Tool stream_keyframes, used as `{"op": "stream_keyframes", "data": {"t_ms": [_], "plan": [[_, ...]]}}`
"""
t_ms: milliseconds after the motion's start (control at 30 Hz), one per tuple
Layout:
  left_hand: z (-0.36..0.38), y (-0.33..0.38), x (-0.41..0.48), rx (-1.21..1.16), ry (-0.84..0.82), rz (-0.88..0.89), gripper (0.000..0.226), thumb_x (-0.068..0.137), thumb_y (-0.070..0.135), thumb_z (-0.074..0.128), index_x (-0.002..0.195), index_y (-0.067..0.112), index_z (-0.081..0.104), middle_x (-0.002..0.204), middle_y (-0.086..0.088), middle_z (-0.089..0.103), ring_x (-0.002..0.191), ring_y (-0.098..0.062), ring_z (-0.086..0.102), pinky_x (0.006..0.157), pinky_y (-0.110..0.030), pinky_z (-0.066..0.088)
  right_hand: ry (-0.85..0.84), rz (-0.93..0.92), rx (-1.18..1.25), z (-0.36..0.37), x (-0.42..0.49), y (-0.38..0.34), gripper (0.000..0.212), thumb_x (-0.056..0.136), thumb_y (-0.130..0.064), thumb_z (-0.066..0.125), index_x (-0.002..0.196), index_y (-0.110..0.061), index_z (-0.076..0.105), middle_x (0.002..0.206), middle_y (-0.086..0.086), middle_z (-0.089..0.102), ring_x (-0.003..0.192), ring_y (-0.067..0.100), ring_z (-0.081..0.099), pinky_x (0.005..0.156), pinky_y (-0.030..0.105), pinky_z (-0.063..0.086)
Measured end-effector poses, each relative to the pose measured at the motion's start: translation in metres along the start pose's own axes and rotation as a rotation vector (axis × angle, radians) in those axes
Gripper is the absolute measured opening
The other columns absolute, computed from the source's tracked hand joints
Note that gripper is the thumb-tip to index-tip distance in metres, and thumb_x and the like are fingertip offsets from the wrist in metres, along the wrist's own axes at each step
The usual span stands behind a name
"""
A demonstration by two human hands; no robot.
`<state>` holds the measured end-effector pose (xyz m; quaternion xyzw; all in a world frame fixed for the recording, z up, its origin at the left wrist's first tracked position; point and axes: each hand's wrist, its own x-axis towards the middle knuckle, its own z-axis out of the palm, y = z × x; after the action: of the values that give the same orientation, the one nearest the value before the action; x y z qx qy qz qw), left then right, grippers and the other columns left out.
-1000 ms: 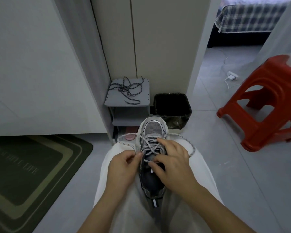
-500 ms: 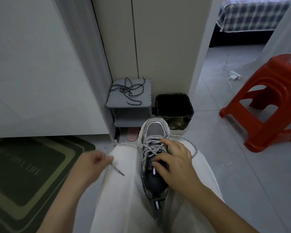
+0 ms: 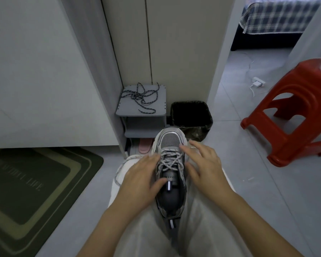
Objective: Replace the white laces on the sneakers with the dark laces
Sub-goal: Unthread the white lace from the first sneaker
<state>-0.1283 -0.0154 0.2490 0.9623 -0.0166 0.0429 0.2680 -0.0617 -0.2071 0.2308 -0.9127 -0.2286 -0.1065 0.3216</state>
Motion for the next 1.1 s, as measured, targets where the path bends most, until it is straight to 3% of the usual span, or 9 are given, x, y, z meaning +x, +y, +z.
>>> {"op": "stream_keyframes", "data": {"t_ms": [100,200,333,433,600,700,800,967,1100], "plan": [[0.004,0.002,0.001,0.058,0.037,-0.015,0.055,0.083,0.048,0.061,0.133,0.027,0.048,0.124,0.006,0.059,0.118,-0.017,0.05,0.099,-0.033,0.037,-0.028,-0.012,-0.056,0.001,0.003,0.0,0.025,0.08,-0.03,0.056,0.103,-0.029,0.066,0.135,0.002,0.051,0.12,0.027,0.045,0.096,0.043,0.033],[0.002,0.002,-0.003,0.026,0.206,0.052,0.025,0.082,0.049,0.059,0.092,0.028,0.068,0.079,0.013,0.063,0.078,-0.01,0.057,0.072,-0.028,0.042,0.006,-0.007,-0.038,-0.007,0.002,-0.001,0.022,0.082,-0.043,0.047,0.08,-0.027,0.061,0.108,-0.009,0.062,0.106,0.017,0.052,0.096,0.036,0.032],[0.004,-0.005,-0.009,-0.115,0.263,0.094,0.058,0.086,0.064,0.043,0.056,0.021,0.067,0.07,0.018,0.062,0.066,-0.001,0.055,0.066,-0.024,0.043,-0.025,-0.106,0.057,-0.008,-0.009,0.003,0.039,0.087,-0.041,0.046,0.055,-0.02,0.049,0.051,-0.018,0.038,0.055,0.004,0.041,0.094,0.037,0.04],[0.006,-0.003,-0.008,-0.115,0.316,-0.02,0.043,0.08,0.061,0.05,0.066,0.025,0.07,0.084,0.025,0.059,0.076,0.0,0.056,0.069,-0.015,0.04,-0.009,-0.051,0.044,-0.003,-0.007,0.006,0.047,0.089,-0.047,0.048,0.051,-0.019,0.049,0.047,-0.016,0.036,0.05,0.008,0.037,0.077,0.025,0.041],[0.017,0.003,-0.004,-0.156,0.161,-0.132,0.036,0.075,0.045,0.071,0.107,0.031,0.062,0.101,0.021,0.062,0.092,0.001,0.057,0.08,-0.021,0.046,-0.116,0.168,0.231,0.002,-0.002,-0.003,0.009,0.081,-0.029,0.069,0.077,-0.023,0.065,0.069,-0.013,0.061,0.069,0.004,0.056,0.064,0.012,0.04],[0.02,0.005,-0.006,-0.194,0.187,-0.147,0.034,0.078,0.032,0.072,0.109,0.03,0.06,0.095,0.021,0.063,0.089,-0.001,0.06,0.078,-0.024,0.049,-0.11,0.178,0.235,0.002,-0.002,-0.009,0.01,0.085,-0.024,0.065,0.076,-0.024,0.06,0.066,-0.011,0.059,0.063,0.005,0.053,0.058,0.013,0.037],[0.021,0.005,-0.006,-0.184,0.209,-0.141,0.033,0.081,0.024,0.068,0.113,0.029,0.059,0.096,0.019,0.064,0.091,-0.006,0.06,0.08,-0.025,0.048,-0.121,0.206,0.235,0.001,-0.001,-0.015,0.013,0.091,-0.028,0.055,0.079,-0.022,0.052,0.063,-0.004,0.058,0.054,0.009,0.051,0.055,0.026,0.042],[0.021,0.012,-0.003,-0.158,0.233,-0.128,0.031,0.082,0.021,0.065,0.112,0.026,0.06,0.1,0.013,0.067,0.093,-0.015,0.06,0.09,-0.038,0.047,-0.051,0.174,0.178,-0.014,0.022,-0.019,0.013,0.092,-0.026,0.052,0.081,-0.023,0.048,0.066,-0.005,0.058,0.062,0.015,0.053,0.06,0.033,0.041],[0.023,0.008,-0.003,-0.187,0.246,-0.142,0.033,0.079,0.021,0.068,0.111,0.025,0.061,0.09,0.025,0.06,0.084,0.002,0.053,0.092,-0.042,0.047,-0.066,0.205,0.227,-0.013,0.024,-0.017,0.013,0.09,-0.024,0.06,0.078,-0.024,0.054,0.066,-0.012,0.056,0.064,0.001,0.051,0.058,0.012,0.037]]}}
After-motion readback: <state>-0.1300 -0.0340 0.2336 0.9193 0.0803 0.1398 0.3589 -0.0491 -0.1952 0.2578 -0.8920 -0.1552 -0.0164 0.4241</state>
